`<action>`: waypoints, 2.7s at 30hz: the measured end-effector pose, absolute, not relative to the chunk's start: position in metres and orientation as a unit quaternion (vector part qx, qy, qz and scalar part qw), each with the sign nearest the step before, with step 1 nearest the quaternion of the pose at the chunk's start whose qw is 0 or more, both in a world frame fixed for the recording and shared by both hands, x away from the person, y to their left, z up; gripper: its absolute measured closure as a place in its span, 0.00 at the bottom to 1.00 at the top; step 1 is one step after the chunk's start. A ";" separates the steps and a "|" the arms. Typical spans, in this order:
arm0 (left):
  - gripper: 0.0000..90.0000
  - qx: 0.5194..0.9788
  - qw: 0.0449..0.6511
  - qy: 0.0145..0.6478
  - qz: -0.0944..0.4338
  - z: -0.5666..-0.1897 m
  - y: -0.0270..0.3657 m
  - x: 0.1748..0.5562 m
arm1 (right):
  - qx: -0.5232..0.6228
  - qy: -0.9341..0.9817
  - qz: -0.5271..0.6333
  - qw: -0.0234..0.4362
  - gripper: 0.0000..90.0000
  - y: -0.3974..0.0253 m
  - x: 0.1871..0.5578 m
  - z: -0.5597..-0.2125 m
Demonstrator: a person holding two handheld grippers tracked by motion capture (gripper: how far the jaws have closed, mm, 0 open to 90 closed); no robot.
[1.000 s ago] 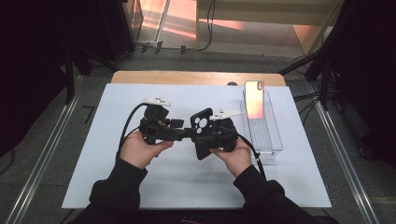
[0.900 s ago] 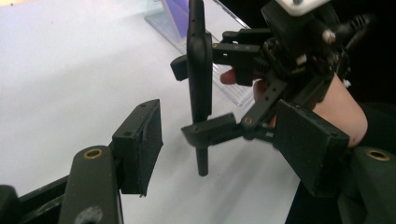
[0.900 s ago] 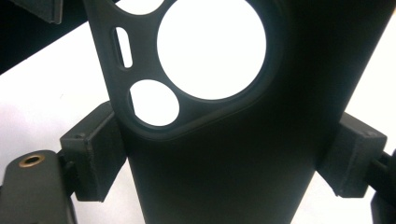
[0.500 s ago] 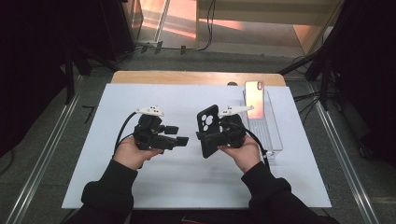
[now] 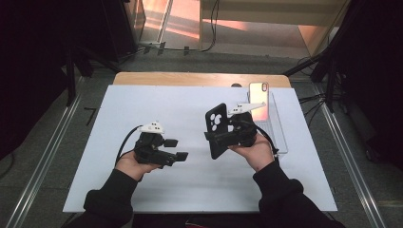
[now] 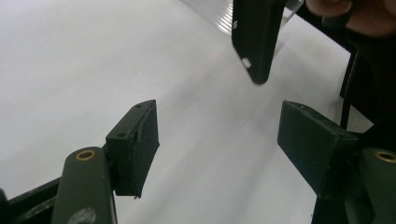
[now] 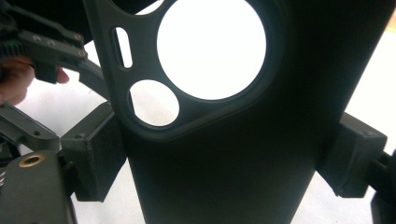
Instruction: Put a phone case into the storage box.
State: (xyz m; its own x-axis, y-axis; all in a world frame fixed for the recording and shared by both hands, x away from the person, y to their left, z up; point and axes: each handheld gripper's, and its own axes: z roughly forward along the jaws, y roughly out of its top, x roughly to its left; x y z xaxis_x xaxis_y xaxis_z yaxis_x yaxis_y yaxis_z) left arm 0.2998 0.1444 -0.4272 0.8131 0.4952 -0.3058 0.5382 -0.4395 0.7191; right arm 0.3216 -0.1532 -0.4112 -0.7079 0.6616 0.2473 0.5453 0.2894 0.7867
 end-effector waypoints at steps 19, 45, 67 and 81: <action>0.33 0.852 0.412 0.321 -0.031 -0.449 0.166 0.279 | 0.385 0.793 0.468 0.062 0.14 -0.175 0.324 -0.390; 0.33 0.836 0.408 0.366 -0.025 -0.453 0.187 0.270 | 0.485 0.726 0.469 0.136 0.14 -0.257 0.346 -0.362; 0.33 0.829 0.412 0.378 -0.023 -0.455 0.195 0.272 | 0.579 0.664 0.419 0.218 0.14 -0.285 0.371 -0.391; 0.33 0.829 0.413 0.376 -0.025 -0.456 0.193 0.275 | 0.605 0.661 0.388 0.217 0.14 -0.284 0.399 -0.421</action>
State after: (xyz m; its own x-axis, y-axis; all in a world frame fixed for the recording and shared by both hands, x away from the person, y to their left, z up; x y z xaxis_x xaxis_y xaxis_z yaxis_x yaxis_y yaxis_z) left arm 0.2751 0.1930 -0.4564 0.7167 0.6022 -0.3517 0.6438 -0.3774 0.6657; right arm 0.3990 -0.2835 -0.4213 -0.1746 0.9675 0.1830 0.6309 -0.0327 0.7752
